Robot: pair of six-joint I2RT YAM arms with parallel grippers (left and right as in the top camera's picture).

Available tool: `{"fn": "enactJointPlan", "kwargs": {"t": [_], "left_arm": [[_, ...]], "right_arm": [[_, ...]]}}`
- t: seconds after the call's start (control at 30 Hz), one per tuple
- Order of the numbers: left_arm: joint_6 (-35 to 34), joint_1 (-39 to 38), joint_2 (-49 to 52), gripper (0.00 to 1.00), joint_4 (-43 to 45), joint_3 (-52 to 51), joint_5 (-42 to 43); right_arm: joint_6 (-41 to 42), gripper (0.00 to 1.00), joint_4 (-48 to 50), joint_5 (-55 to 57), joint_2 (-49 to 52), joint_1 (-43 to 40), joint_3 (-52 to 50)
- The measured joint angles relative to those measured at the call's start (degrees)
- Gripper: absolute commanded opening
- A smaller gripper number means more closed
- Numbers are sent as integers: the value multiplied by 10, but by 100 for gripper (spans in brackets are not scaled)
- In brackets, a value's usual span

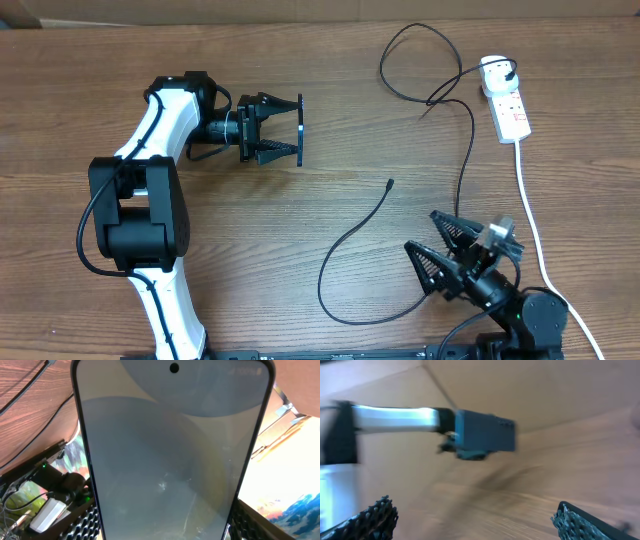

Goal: Plug charger to phone and switch on socket
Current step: 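Move the right gripper toward the phone held by the left gripper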

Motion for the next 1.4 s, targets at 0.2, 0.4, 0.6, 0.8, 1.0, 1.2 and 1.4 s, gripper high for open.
{"fn": "enactJointPlan", "kwargs": {"t": [0.2, 0.4, 0.6, 0.8, 1.0, 1.2, 1.4], "left_arm": [[0, 0, 0, 61, 0, 0, 2], [0, 0, 0, 61, -43, 0, 3], [0, 0, 0, 61, -47, 0, 4], [0, 0, 0, 60, -49, 0, 4], [0, 0, 0, 60, -49, 0, 4], [0, -1, 0, 61, -49, 0, 4], [0, -5, 0, 61, -49, 0, 4]], "right_arm": [[64, 100, 155, -79, -1, 0, 12], [-2, 100, -100, -64, -3, 0, 118], [-75, 100, -264, -6, -2, 0, 123], [-142, 100, -343, 45, -2, 0, 123], [-203, 100, -386, 74, -2, 0, 123], [-213, 100, -370, 79, -2, 0, 150], [-218, 100, -366, 77, 76, 0, 244]]}}
